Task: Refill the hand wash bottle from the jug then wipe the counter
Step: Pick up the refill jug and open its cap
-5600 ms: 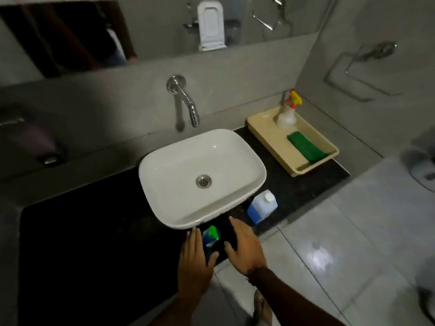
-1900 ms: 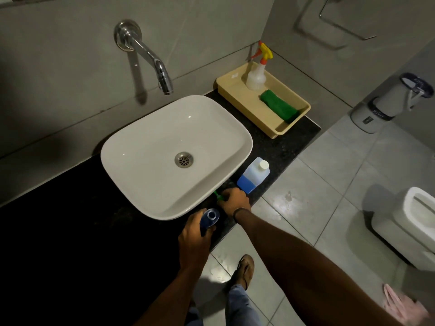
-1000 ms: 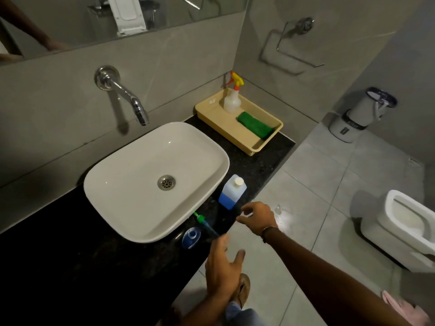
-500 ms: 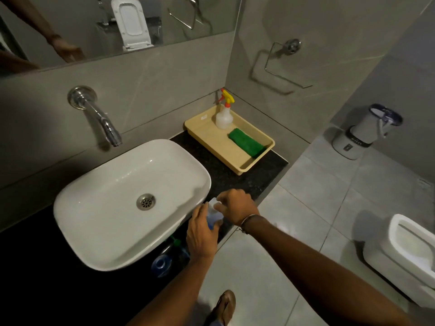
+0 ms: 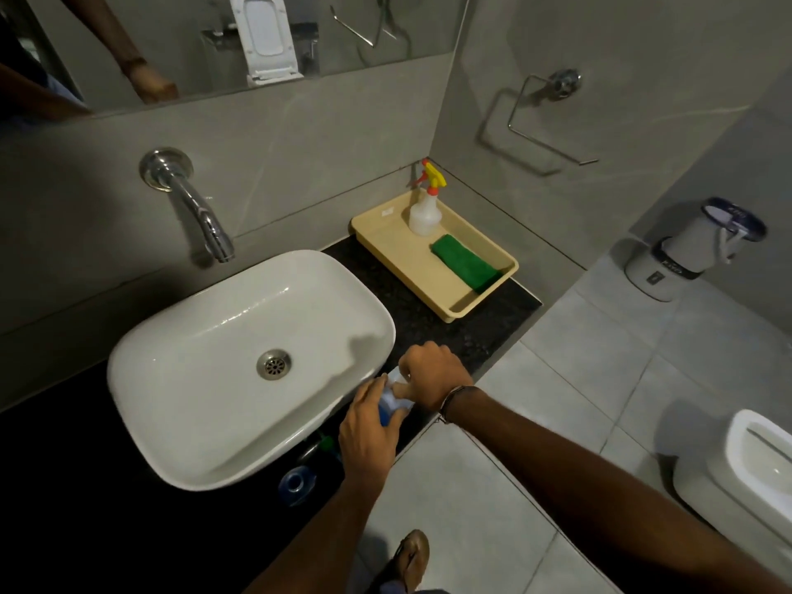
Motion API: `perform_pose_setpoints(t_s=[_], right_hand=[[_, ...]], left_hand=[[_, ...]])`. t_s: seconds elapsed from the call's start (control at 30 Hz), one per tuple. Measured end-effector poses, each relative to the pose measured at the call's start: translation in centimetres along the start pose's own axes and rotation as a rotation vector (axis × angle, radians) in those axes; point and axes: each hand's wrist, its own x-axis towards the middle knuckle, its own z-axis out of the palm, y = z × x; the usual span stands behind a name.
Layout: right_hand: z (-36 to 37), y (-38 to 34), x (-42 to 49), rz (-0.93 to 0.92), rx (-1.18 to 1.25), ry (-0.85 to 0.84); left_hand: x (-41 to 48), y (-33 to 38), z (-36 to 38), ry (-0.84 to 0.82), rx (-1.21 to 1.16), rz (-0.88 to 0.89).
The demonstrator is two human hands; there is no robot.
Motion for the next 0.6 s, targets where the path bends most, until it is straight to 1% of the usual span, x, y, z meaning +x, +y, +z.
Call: perform_pose_setpoints(t_s=[0.13,0.3,0.4,0.5,0.6], right_hand=[[-0.3,-0.1,0.1,-0.011,-0.02,-0.007],[-0.5,-0.8,0.3,-0.101,-0.181,-0.074],[-0.9,-0.6,0.2,-0.112,-0.12,-0.094],[-0.6,-0.4,-0.4,0.023,-0.007,-0.021],[0.3,-1.0,-0.7,0.191,0.007,0.04]], left_hand=[[0.0,-0.1,-0.1,0.0,-0.019,-0.003],[0.3,-0.3,0.0,0.008,0.026,0.013],[0.3,-0.5,-0.2,0.001,0.003,0.022],[0.3,-0.5,-0.1,0.018,-0.011,0.027],[0.3,-0.5,0.0,0.019,0.008,0.029]])
